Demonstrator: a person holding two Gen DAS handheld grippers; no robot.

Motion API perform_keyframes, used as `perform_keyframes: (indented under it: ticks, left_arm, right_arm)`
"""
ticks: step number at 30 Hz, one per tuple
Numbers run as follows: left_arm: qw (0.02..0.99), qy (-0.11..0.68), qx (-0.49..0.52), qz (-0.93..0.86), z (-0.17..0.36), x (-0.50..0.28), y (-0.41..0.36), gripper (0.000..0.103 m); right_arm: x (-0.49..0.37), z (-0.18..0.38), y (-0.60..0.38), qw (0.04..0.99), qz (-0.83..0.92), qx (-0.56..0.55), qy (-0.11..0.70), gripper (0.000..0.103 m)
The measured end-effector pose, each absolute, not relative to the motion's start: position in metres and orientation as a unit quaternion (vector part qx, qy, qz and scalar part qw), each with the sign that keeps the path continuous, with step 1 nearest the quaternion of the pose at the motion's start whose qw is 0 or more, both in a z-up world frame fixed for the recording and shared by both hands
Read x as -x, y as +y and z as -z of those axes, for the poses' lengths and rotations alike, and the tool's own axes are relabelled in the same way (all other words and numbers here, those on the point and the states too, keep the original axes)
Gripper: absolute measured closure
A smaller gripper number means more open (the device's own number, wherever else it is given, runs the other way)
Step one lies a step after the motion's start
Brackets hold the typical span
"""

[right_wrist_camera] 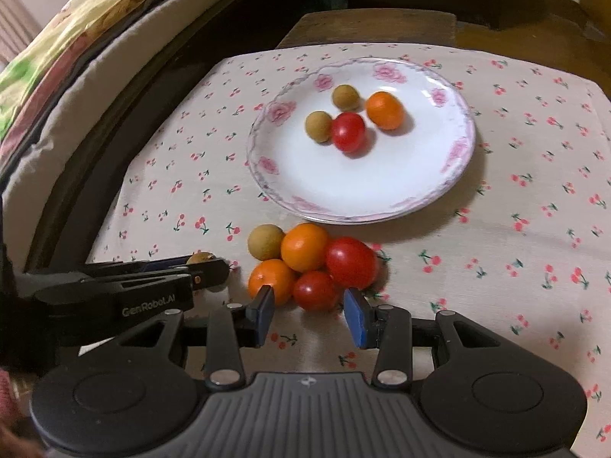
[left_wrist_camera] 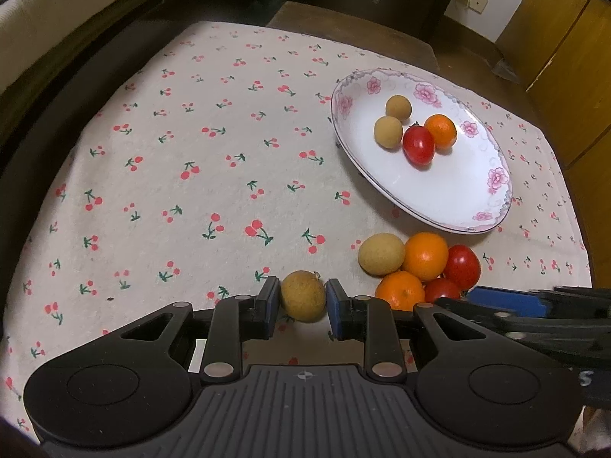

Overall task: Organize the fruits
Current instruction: 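Close the left gripper on a brown longan, then close the right gripper on a red cherry tomato while the left gripper holds the longan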

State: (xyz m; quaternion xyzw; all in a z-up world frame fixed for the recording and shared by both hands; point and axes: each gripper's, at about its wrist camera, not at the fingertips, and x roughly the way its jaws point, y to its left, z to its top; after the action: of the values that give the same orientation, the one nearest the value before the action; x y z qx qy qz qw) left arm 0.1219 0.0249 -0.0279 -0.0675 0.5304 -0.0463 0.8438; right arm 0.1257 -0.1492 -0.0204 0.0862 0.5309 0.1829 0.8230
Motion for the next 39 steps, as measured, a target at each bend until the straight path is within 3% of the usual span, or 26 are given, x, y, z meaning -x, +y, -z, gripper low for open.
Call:
perform_keyframes:
  ticks: [8,16,36,39]
  left_arm:
    - [0.843,0.531,0.070,0.050,0.029,-0.121,0.026,0.068]
    - [0.842,0.532,0.070,0.055,0.029,-0.121,0.025,0.068]
    - [0.840,0.532,0.087,0.061,0.029,-0.118,0.031,0.067]
    - [0.840,0.531,0.092,0.060,0.029,-0.118,0.031,0.062]
  right_arm:
    - [-0.131,0.022,-0.138,0.835,-0.193,-0.050,0.512,0.063]
    - [-0.129,0.024,-0.143,0.824,-0.205,-0.049,0.526,0.076]
    - [-0.106,0.014,-0.147,0.809,-0.218,0.013,0.546,0.077]
    - [-0.109,0.015,-0.147,0.809,-0.224,0.000,0.543,0.075]
